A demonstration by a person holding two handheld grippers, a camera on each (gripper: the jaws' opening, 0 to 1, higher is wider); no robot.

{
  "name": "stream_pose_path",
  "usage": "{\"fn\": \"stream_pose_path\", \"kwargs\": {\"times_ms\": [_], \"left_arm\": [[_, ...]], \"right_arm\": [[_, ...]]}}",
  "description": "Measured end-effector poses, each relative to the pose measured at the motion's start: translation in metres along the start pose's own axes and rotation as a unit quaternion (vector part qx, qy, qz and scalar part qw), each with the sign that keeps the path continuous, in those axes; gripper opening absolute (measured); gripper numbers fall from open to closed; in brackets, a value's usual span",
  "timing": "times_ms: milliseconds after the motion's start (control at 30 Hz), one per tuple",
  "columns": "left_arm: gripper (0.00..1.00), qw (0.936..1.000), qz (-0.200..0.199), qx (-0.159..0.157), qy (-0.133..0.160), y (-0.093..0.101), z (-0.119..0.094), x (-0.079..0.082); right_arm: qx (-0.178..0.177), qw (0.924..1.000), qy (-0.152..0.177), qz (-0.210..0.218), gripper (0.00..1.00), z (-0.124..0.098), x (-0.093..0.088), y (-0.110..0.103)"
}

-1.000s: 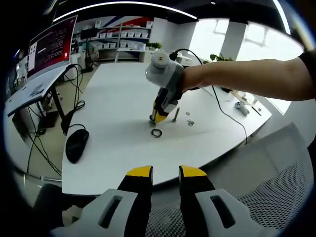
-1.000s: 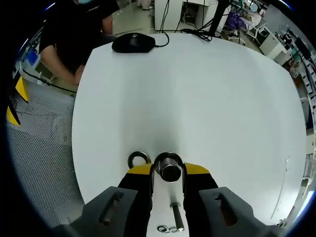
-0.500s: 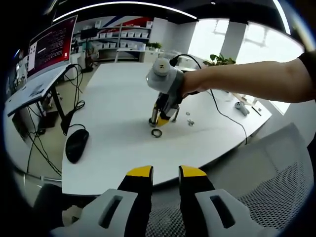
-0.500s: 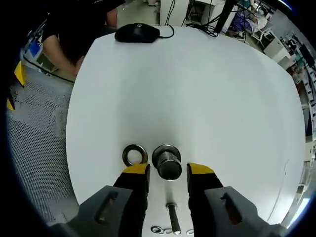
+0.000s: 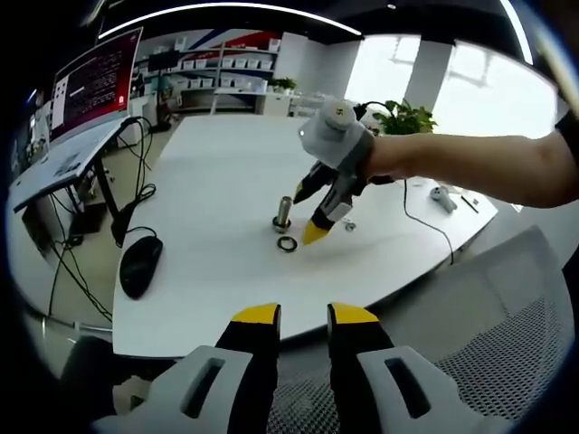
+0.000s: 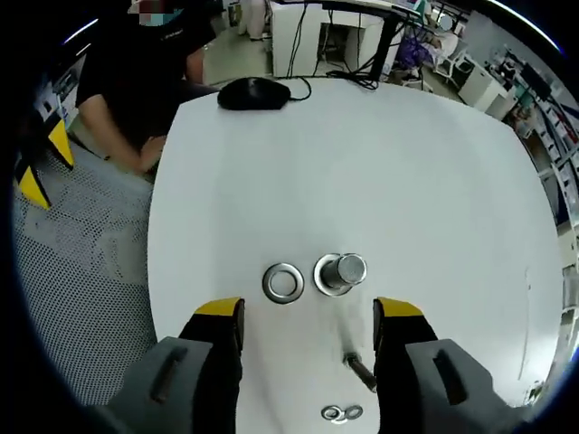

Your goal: Place the washer onto the threaded stud by aligning its center hole with the stud, sliding it down to the base, and recovering from edge contact or off-axis alignment until the washer reaches the visible bottom stop.

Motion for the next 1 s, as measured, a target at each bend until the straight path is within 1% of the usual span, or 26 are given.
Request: {"fn": "stream_pose_path", "kwargs": {"times_ms": [33,100,167,233,300,367,433,533,600,667,700,800,833,867,900,933,1000], "left_arm": [[0.18,1.0000,0.000,0.000,0.000,0.000,0.000,0.000],[0.18,1.0000,0.000,0.000,0.000,0.000,0.000,0.000],[0.18,1.0000,-0.001,0.000,0.001,-0.001,0.000,0.000],[0.18,1.0000,-0.001,0.000,0.001,-0.001,0.000,0.000],[0.18,1.0000,-0.001,0.000,0.001,-0.001,0.000,0.000],[0.18,1.0000,-0.004,0.001,0.004,-0.001,0.000,0.000],[0.18,1.0000,-0.006,0.001,0.006,-0.002,0.000,0.001],[0.18,0.9999,-0.009,0.003,0.006,-0.003,0.000,0.001],[0.18,0.9999,-0.009,0.003,0.006,-0.003,0.000,0.002],[0.18,0.9999,-0.009,0.003,0.006,-0.003,0.000,0.001],[0.18,0.9999,-0.008,0.003,0.006,-0.003,0.000,0.001],[0.18,0.9999,-0.008,0.003,0.006,-0.002,0.000,0.001],[0.18,0.9999,-0.009,0.003,0.006,-0.002,0.000,0.002],[0.18,0.9999,-0.009,0.003,0.006,-0.002,0.000,0.002],[0.18,0.9999,-0.009,0.003,0.006,-0.002,0.000,0.002],[0.18,0.9999,-0.009,0.003,0.006,-0.002,0.000,0.002],[0.18,0.9999,-0.008,0.003,0.005,-0.001,0.000,0.002]], "right_arm": [[0.002,1.0000,0.003,0.006,0.58,0.001,0.000,-0.001],[0.010,0.9997,0.010,0.020,0.56,-0.003,-0.002,-0.011],[0.006,0.9991,0.026,0.032,0.50,-0.001,0.000,-0.011],[0.008,0.9991,0.024,0.034,0.48,0.008,-0.001,-0.006],[0.011,0.9988,0.023,0.040,0.48,0.008,-0.003,-0.014],[0.020,0.9982,0.024,0.051,0.45,0.014,-0.003,-0.012],[0.025,0.9970,0.029,0.067,0.44,0.013,-0.003,-0.018],[0.022,0.9955,0.035,0.085,0.38,0.024,0.000,-0.012],[0.019,0.9954,0.030,0.089,0.38,0.030,0.000,-0.008],[0.018,0.9957,0.023,0.088,0.38,0.036,0.000,-0.006],[0.020,0.9961,0.017,0.085,0.38,0.033,0.000,-0.012],[0.015,0.9976,0.000,0.067,0.37,0.037,-0.002,-0.013],[0.004,0.9990,0.004,0.044,0.36,0.038,0.000,-0.007],[0.001,0.9990,-0.006,0.045,0.34,0.038,-0.002,-0.007],[-0.007,0.9996,-0.011,0.023,0.33,0.037,-0.002,-0.006],[0.000,0.9995,-0.007,0.030,0.33,0.036,-0.001,-0.011],[-0.002,0.9992,-0.006,0.040,0.33,0.034,-0.001,-0.012]]}}
Point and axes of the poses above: the point that each gripper's makers call its tool centre point, and the gripper's own axes: z roughly forward along the fingers, y roughly to its right, x roughly out of its top, the point moved 2 cm from there along -z, roughly backward along the fingers
